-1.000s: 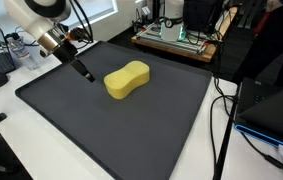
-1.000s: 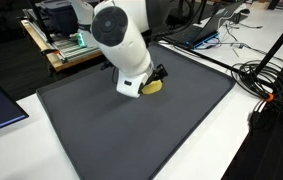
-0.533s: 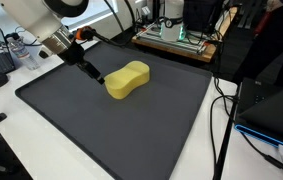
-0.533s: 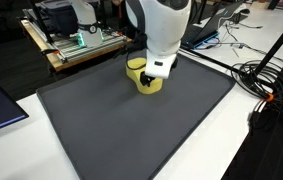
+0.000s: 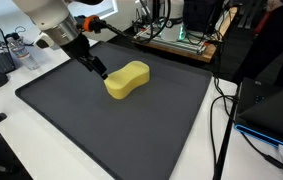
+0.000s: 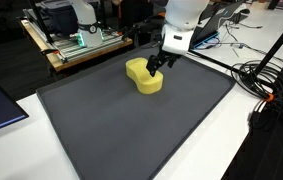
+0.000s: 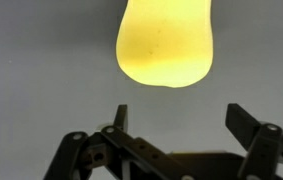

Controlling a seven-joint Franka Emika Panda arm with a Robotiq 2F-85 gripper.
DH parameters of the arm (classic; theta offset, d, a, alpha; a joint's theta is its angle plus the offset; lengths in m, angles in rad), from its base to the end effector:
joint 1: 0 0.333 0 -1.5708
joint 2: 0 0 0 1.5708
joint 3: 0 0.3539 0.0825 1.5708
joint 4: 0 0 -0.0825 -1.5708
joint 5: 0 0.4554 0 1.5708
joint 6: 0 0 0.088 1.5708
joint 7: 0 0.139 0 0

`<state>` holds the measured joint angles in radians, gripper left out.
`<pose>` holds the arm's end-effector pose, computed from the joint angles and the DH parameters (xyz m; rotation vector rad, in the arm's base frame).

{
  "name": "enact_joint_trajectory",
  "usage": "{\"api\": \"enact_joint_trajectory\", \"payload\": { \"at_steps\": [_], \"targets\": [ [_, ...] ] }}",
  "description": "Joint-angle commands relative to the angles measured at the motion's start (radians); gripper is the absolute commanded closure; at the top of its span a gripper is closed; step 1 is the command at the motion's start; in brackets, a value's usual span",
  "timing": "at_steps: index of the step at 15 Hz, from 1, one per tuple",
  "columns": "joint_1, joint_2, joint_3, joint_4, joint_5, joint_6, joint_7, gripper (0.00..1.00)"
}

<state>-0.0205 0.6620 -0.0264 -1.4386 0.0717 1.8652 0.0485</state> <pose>0.7702 -0.0255 0.2470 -3.0659 0.1852 0.3627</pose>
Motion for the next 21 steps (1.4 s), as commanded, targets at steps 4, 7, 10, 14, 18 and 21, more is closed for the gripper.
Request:
{"api": "enact_joint_trajectory", "payload": {
  "at_steps": [4,7,10,14,18,21],
  "targets": [
    [-0.038,-0.175,-0.014,-0.250,0.018,0.103,-0.004,0.00],
    [-0.092,-0.251,-0.015,-0.376,0.066,0.187,-0.049,0.00],
    [-0.147,-0.316,-0.022,-0.486,0.131,0.258,-0.099,0.00],
    [-0.218,-0.379,-0.023,-0.589,0.253,0.313,-0.240,0.00],
    [-0.282,-0.386,-0.028,-0.631,0.398,0.326,-0.417,0.00],
    [-0.317,-0.371,-0.032,-0.641,0.486,0.309,-0.525,0.00]
  ]
}}
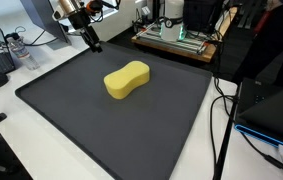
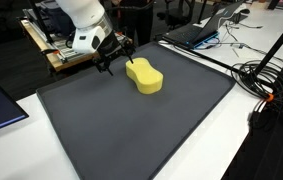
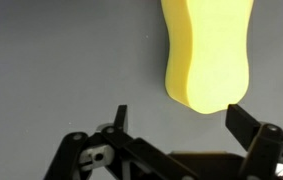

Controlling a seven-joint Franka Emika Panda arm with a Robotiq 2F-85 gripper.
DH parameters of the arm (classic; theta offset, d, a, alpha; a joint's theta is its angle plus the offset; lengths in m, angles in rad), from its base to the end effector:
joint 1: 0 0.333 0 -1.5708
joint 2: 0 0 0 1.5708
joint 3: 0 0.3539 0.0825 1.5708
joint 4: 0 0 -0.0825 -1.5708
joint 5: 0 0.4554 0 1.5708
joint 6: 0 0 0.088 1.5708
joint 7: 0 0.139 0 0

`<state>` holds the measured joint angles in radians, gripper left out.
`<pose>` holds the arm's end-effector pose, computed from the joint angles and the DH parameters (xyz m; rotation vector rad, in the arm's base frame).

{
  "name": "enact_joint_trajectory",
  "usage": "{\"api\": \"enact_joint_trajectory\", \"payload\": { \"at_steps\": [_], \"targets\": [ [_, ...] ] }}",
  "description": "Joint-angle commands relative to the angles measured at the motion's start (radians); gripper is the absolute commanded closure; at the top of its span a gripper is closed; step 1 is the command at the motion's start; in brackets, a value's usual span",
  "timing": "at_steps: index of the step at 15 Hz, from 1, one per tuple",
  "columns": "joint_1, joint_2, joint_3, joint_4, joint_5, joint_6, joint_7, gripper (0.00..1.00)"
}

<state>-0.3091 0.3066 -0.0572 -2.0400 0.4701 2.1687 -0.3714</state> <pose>0.6038 -0.1998 0.2380 -2.7271 0.4062 0.0492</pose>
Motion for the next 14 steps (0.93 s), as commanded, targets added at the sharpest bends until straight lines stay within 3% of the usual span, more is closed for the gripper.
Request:
{"api": "enact_joint_trajectory", "payload": {
  "at_steps": [1,8,14],
  "targets": [
    [-0.038,-0.017,-0.001,-0.051,0.112,0.007,-0.142,0.00],
    [-0.063,-0.031,-0.024,-0.158,0.242,0.026,-0.345,0.00],
    [-0.054,-0.104,-0.061,-0.332,0.361,0.107,-0.463,0.00]
  ]
}}
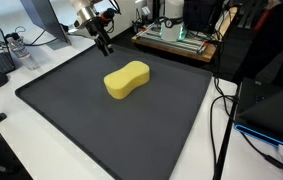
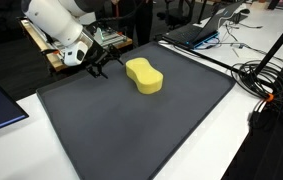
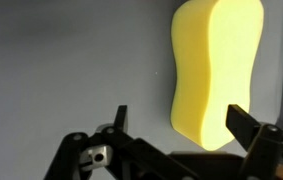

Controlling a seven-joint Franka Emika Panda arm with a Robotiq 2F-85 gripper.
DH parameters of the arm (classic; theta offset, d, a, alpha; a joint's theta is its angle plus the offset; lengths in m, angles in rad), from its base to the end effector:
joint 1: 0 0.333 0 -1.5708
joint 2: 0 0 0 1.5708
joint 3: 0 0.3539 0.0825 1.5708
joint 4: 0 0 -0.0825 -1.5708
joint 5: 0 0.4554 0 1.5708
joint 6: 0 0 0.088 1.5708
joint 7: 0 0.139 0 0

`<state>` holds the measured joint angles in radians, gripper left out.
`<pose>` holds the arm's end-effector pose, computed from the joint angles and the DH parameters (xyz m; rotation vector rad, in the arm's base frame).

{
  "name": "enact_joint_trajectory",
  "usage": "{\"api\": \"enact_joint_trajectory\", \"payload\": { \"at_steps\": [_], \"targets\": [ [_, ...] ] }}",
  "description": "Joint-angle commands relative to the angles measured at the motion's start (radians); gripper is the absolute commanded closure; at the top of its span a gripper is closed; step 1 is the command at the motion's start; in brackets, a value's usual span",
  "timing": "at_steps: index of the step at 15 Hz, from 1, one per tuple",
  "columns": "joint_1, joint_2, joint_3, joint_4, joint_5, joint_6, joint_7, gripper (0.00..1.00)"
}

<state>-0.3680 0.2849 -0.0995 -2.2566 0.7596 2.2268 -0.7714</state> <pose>0.5141 -0.2186 0.1693 -2.5525 0.3401 -0.0672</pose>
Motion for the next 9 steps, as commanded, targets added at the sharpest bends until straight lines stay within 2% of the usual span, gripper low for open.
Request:
{"api": "enact_joint_trajectory", "payload": {
  "at_steps": [1,3,9],
  "targets": [
    [0.011,-0.101,-0.027,-0.148,0.086,0.066,-0.067,0.00],
    [0.024,-0.142,-0.042,-0.209,0.096,0.096,-0.046,0.00],
    [0.071,-0.314,-0.071,-0.378,0.089,0.110,0.198,0.00]
  ]
}}
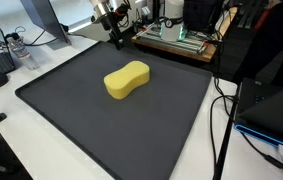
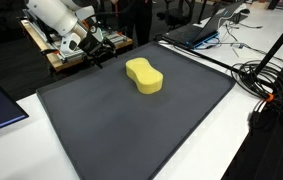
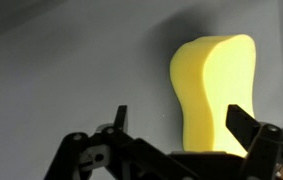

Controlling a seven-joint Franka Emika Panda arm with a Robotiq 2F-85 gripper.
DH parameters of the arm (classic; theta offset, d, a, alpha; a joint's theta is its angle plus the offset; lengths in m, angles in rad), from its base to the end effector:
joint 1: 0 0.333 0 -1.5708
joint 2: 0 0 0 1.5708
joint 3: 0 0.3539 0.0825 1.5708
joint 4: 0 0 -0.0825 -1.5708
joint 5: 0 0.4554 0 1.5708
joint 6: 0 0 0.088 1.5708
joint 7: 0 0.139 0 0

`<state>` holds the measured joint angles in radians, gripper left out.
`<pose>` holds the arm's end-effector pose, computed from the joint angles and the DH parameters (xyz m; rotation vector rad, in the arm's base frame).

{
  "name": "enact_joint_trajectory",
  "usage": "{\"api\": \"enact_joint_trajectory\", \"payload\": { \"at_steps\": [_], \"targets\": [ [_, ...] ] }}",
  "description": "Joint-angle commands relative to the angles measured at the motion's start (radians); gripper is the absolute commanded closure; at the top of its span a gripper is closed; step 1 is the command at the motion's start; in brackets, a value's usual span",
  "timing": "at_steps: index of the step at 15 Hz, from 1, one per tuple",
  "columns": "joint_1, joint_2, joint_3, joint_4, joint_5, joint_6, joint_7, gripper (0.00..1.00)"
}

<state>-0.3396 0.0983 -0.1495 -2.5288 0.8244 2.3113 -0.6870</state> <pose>0.4248 -0.1925 0.1687 -2.5019 0.5974 -0.0461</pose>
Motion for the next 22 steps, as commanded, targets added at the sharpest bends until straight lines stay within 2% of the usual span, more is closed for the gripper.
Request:
{"api": "enact_joint_trajectory", "payload": {
  "at_steps": [1,4,8,11,14,17,22],
  "targets": [
    [0.054,-0.155,-0.021,-0.127,0.019,0.036,0.169,0.00],
    [0.099,-0.236,-0.004,-0.183,-0.038,0.064,0.372,0.00],
    [0.162,-0.327,0.051,-0.240,-0.187,0.115,0.664,0.00],
    [0.194,-0.384,0.106,-0.240,-0.354,0.077,0.878,0.00],
    [0.222,-0.406,0.163,-0.194,-0.505,0.010,1.034,0.00],
    [0.252,-0.398,0.209,-0.114,-0.608,-0.085,1.102,0.00],
    [0.308,-0.317,0.255,0.061,-0.691,-0.214,1.092,0.00]
  ]
}}
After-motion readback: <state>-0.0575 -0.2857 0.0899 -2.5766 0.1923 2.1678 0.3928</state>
